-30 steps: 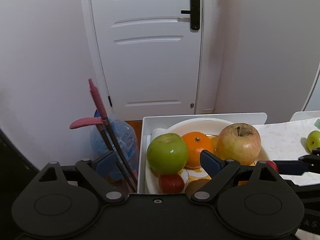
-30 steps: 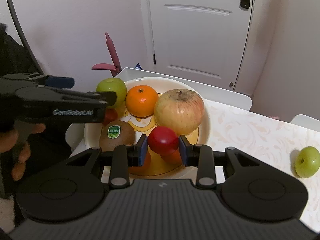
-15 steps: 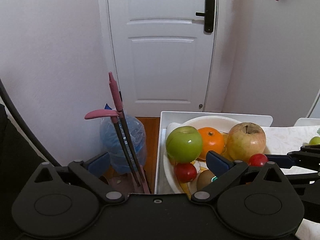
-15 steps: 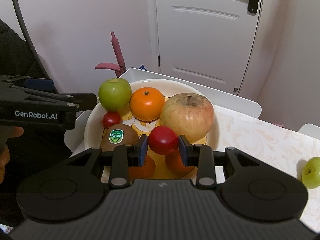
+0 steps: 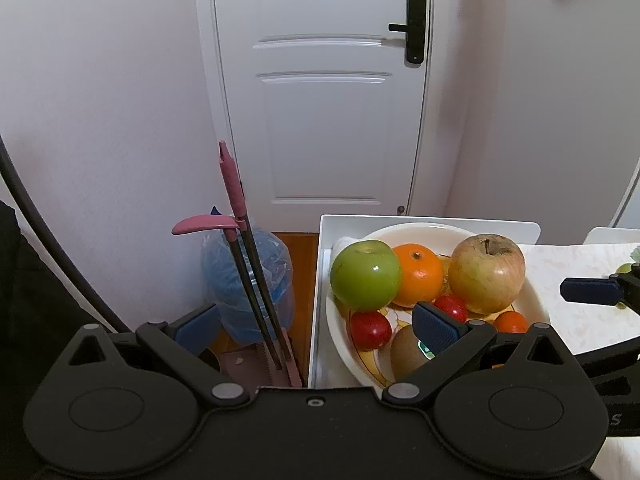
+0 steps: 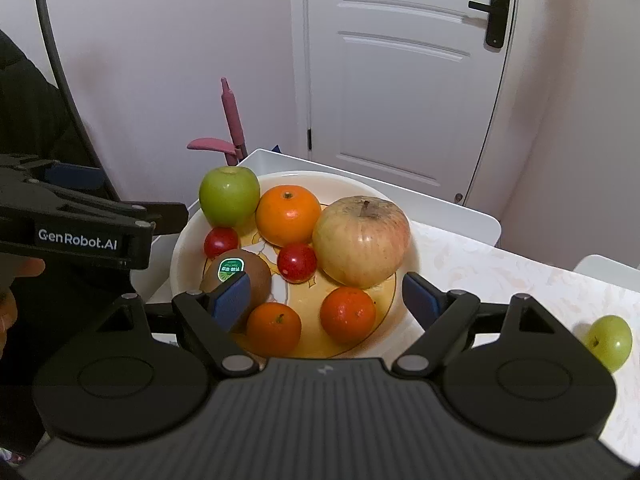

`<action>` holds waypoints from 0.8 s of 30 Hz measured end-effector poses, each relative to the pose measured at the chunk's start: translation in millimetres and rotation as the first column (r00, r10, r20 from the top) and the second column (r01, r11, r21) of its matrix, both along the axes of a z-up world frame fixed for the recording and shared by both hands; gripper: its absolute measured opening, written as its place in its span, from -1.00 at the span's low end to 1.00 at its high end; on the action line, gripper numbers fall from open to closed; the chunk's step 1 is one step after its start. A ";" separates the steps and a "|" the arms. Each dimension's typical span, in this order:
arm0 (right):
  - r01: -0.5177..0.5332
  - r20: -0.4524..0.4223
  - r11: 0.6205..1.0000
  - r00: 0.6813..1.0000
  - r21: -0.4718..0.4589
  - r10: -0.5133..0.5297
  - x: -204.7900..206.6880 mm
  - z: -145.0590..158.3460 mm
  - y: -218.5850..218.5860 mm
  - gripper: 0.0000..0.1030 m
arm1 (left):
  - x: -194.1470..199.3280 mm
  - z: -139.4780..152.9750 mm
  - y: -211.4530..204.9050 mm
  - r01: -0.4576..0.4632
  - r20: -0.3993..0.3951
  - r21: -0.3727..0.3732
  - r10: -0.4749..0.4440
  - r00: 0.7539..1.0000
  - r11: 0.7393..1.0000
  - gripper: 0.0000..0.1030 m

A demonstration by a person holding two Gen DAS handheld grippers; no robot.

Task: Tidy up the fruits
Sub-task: 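Withdraw both tools from the bowl toward the last fruits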

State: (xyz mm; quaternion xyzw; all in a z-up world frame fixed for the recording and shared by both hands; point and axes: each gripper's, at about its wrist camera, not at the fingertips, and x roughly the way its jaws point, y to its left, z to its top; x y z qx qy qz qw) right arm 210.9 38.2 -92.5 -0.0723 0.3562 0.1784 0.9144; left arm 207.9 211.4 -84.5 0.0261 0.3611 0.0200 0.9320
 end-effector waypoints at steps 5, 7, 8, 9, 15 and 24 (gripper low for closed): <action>0.009 0.013 1.000 1.000 0.008 -0.009 -9.6 6.7 -6.8 0.90 | -9.4 3.8 -0.7 -0.004 0.008 0.007 0.004 1.000 1.000 1.00; 0.014 0.020 1.000 1.000 0.012 -0.015 -14.5 9.5 -9.9 0.90 | -15.1 4.8 -0.5 -0.006 0.010 0.012 0.006 1.000 1.000 1.00; 0.017 0.022 1.000 1.000 0.014 -0.017 -17.2 10.9 -11.6 0.90 | -18.3 5.4 -0.6 -0.006 0.012 0.015 0.006 1.000 1.000 1.00; 0.020 0.024 1.000 0.999 0.015 -0.021 -20.0 12.8 -13.2 0.90 | -22.0 6.4 -1.1 -0.006 0.013 0.018 0.005 1.000 1.000 1.00; 0.043 0.036 0.998 0.998 0.046 -0.045 -36.3 24.5 -28.9 0.90 | -46.3 12.4 -6.7 -0.007 0.019 0.045 0.006 1.000 0.999 1.00; 0.042 0.053 0.994 0.997 0.097 -0.047 -66.2 40.5 -82.3 0.90 | -94.5 26.4 -42.6 -0.051 0.037 0.074 0.048 0.998 0.996 1.00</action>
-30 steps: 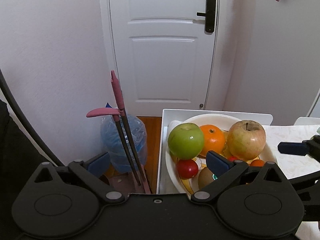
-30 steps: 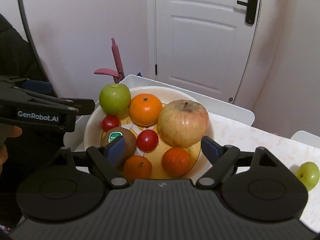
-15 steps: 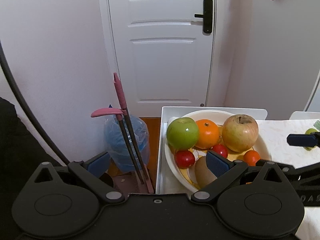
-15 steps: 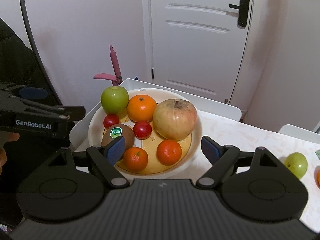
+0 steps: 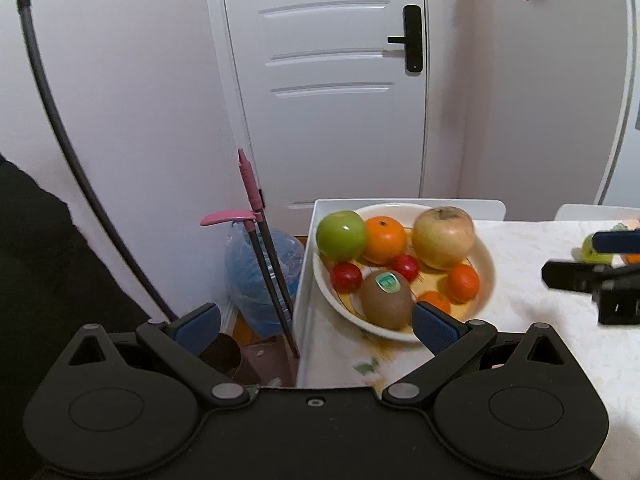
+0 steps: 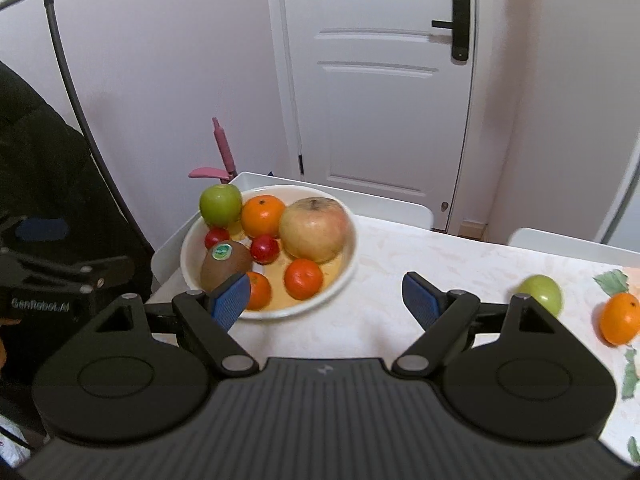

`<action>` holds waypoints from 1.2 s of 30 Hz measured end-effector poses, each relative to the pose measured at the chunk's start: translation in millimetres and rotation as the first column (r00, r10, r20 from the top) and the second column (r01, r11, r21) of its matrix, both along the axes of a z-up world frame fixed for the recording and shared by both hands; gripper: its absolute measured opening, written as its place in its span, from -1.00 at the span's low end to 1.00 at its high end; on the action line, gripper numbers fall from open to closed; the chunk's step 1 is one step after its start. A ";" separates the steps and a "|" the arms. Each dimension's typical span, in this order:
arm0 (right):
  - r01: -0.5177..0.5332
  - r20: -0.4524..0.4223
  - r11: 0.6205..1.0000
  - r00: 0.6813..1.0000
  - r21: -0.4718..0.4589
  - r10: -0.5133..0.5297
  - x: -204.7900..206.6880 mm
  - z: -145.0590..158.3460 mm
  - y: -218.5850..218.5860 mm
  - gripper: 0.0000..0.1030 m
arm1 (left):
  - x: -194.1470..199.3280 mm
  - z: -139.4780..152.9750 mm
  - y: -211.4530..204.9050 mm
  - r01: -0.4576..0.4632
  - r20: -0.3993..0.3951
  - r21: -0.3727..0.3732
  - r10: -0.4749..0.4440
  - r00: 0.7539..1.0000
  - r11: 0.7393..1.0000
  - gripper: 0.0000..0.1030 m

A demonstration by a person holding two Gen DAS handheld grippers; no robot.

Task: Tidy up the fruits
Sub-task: 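Withdraw both tools from the bowl toward the last fruits, then grasp the last green apple with the left tool while the right tool grasps the large orange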

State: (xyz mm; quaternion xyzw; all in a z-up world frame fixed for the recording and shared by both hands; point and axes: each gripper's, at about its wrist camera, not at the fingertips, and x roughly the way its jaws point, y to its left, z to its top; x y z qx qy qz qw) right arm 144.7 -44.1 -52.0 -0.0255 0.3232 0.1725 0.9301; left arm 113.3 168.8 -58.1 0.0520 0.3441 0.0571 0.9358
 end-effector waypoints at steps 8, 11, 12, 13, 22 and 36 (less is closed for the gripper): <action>0.024 0.020 1.000 0.999 0.018 -0.025 -28.7 7.9 -77.5 0.90 | -35.9 -0.1 -70.0 -0.008 -0.010 -0.005 0.008 1.000 1.000 1.00; 0.047 0.030 0.999 0.998 0.016 -0.047 -36.8 10.2 -109.6 0.90 | -40.5 0.8 -101.7 0.015 -0.001 -0.006 -0.015 1.000 1.000 1.00; 0.056 0.033 0.998 0.998 0.015 -0.056 -39.1 11.2 -119.3 0.90 | -41.1 0.9 -113.2 0.027 0.004 -0.004 -0.027 1.000 1.000 1.00; 0.067 0.036 0.998 0.997 0.016 -0.067 -41.3 11.5 -130.5 0.90 | -41.4 1.2 -123.0 0.037 0.007 -0.001 -0.037 0.999 0.999 1.00; 0.189 0.045 0.982 0.981 0.005 -0.189 -44.7 2.9 -216.6 0.90 | -18.1 -5.9 -210.3 0.180 0.042 0.022 -0.181 0.983 0.983 1.00; 0.317 0.004 0.948 0.948 0.006 -0.317 -4.0 -40.8 -267.6 0.90 | 68.6 -63.9 -273.9 0.357 0.004 -0.005 -0.357 0.934 0.934 1.00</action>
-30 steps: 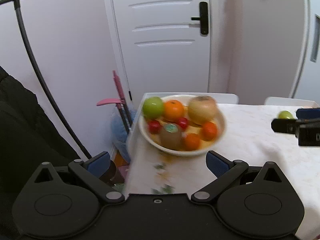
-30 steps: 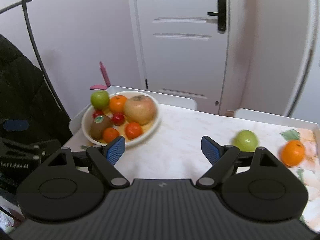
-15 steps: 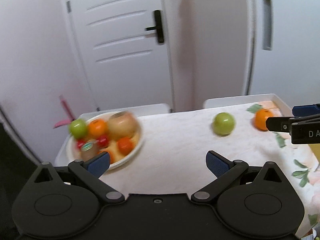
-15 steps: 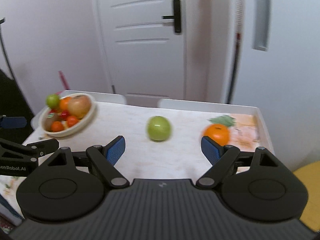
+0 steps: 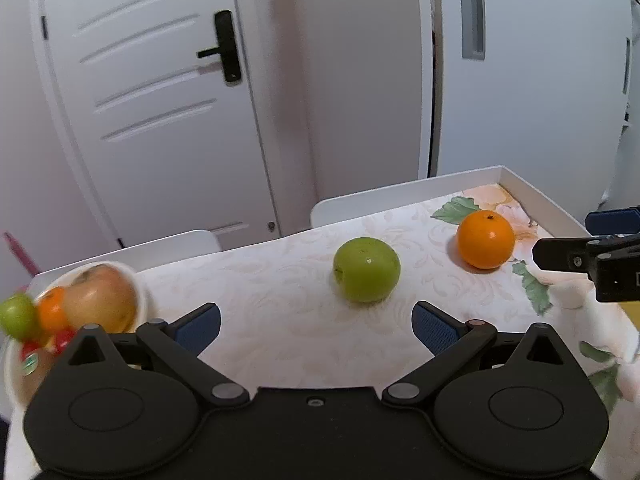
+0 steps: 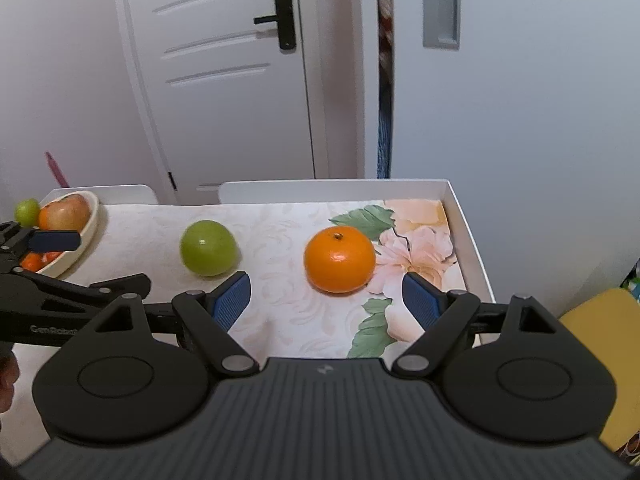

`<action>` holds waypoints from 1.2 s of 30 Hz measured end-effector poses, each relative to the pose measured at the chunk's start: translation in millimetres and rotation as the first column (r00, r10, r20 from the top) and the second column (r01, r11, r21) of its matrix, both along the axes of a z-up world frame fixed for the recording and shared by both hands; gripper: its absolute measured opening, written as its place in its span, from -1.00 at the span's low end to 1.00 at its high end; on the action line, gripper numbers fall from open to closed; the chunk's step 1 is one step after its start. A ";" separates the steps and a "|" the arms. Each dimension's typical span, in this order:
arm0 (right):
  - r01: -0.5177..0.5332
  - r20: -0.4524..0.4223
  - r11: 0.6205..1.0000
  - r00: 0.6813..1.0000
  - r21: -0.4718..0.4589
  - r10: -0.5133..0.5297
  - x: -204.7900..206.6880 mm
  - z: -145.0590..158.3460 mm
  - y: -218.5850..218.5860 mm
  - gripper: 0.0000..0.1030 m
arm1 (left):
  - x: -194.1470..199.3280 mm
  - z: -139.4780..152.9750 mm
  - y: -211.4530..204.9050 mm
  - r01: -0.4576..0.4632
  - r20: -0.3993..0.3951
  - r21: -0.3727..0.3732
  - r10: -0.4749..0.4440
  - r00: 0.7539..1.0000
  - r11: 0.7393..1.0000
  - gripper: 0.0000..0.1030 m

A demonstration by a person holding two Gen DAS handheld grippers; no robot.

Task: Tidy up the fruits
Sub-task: 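Grasp the last green apple with the left tool while the right tool grasps the large orange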

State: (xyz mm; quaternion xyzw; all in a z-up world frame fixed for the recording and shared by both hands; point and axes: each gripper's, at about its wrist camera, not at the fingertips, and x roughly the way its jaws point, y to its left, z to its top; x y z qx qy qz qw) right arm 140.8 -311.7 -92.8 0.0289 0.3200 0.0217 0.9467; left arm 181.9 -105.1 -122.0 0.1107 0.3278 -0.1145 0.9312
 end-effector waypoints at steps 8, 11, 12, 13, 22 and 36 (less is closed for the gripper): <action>0.044 -0.024 0.999 0.999 0.030 -0.043 30.4 -22.9 -3.5 0.90 | 39.8 -24.7 -20.3 0.077 -0.007 -0.001 -0.077 0.997 0.997 0.98; 0.055 -0.033 0.998 0.998 0.034 -0.054 37.9 -27.7 -4.0 0.90 | 50.7 -31.2 -21.4 0.091 -0.022 -0.016 -0.091 0.996 0.996 0.88; 0.058 -0.036 0.998 0.998 0.033 -0.057 39.9 -29.0 -3.8 0.90 | 53.9 -33.5 -21.8 0.098 -0.031 -0.022 -0.099 0.995 0.995 0.85; 0.062 -0.040 0.998 0.997 0.032 -0.060 42.1 -30.7 -3.8 0.90 | 56.8 -35.3 -22.8 0.106 -0.038 -0.024 -0.107 0.994 0.994 0.81; 0.074 -0.065 0.997 0.995 0.039 -0.071 57.6 -40.0 -1.6 0.88 | 73.2 -45.0 -30.5 0.154 -0.067 -0.058 -0.158 0.985 0.986 0.21; 0.076 -0.070 0.997 0.995 0.013 -0.075 75.4 -42.8 2.9 0.83 | 61.6 -41.7 -30.3 0.165 -0.064 -0.024 -0.166 0.984 0.986 0.21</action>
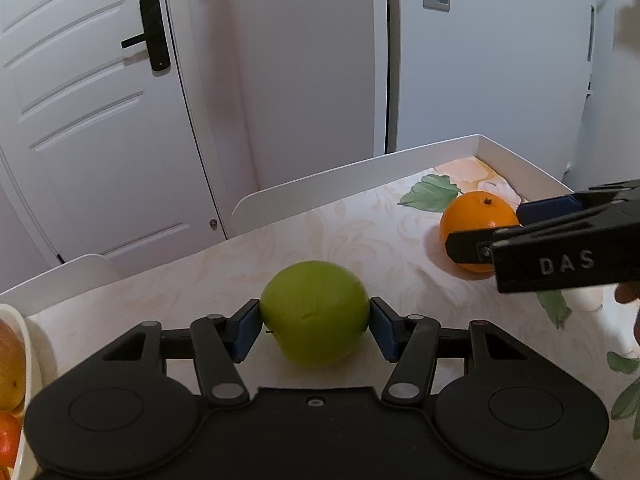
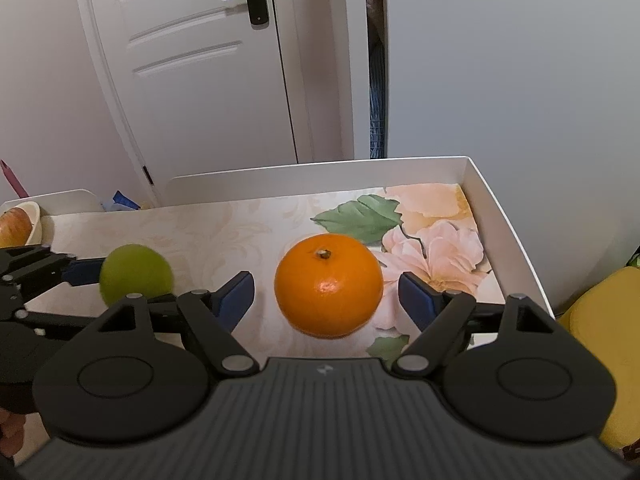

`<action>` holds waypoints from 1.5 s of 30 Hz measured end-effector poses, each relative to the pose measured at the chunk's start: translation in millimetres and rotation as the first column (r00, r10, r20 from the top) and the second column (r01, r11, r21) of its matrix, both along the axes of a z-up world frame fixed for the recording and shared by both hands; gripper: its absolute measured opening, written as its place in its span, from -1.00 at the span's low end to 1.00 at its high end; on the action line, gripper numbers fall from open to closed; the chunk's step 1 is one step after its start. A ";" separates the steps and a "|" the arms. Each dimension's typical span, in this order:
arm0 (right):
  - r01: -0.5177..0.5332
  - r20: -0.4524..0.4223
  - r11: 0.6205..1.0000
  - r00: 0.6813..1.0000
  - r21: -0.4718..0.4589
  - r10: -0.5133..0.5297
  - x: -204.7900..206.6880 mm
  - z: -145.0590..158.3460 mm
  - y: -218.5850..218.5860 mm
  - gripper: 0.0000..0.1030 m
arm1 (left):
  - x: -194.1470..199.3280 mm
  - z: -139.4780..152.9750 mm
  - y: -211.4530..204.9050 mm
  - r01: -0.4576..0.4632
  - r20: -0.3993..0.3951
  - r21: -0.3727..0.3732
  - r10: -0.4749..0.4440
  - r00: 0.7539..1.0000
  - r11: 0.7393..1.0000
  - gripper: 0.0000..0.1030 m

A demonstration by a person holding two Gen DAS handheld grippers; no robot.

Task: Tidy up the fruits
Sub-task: 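Grasp the last green apple with the left tool while the right tool grasps the large orange, then carry the green apple into the bowl and open the left tool while the right tool carries the orange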

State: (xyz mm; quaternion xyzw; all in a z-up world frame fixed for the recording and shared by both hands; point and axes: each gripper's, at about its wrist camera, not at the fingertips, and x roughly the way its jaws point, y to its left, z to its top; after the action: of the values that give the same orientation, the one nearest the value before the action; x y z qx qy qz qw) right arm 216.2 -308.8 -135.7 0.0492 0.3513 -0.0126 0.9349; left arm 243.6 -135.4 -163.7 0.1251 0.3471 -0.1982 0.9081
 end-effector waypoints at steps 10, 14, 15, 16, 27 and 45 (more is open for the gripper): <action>0.001 -0.008 1.000 1.000 -0.022 -0.001 6.8 -5.7 -3.1 0.68 | -6.7 1.4 9.3 -0.045 -0.003 0.003 0.045 0.999 0.999 0.21; -0.009 -0.010 1.000 1.000 -0.025 0.008 8.3 -6.9 -2.3 0.52 | -11.0 3.6 14.1 -0.062 -0.001 0.007 0.062 0.998 0.998 0.20; -0.010 -0.009 0.999 1.000 -0.030 0.010 8.3 -6.8 -1.3 0.52 | -12.2 4.5 15.6 -0.065 0.000 0.007 0.065 0.998 0.998 0.20; -0.011 -0.009 0.999 1.000 -0.038 0.010 8.4 -6.8 0.1 0.51 | -13.5 5.7 17.3 -0.069 0.002 0.006 0.069 0.998 0.998 0.20; -0.059 0.010 0.998 0.998 -0.030 0.059 -7.4 14.3 22.5 0.48 | -33.2 32.5 37.4 -0.120 0.042 -0.017 0.120 0.992 0.993 0.20; -0.221 0.063 0.975 0.973 -0.008 0.221 -45.1 89.2 128.1 0.48 | -77.2 89.4 115.4 -0.260 0.068 -0.054 0.263 0.962 0.964 0.20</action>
State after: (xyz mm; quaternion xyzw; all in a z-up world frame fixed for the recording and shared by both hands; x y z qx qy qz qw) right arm 171.0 -180.8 -46.4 0.0099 0.3248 0.0929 0.9412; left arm 166.4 -20.0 -74.3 0.0651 0.3221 -0.0794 0.9411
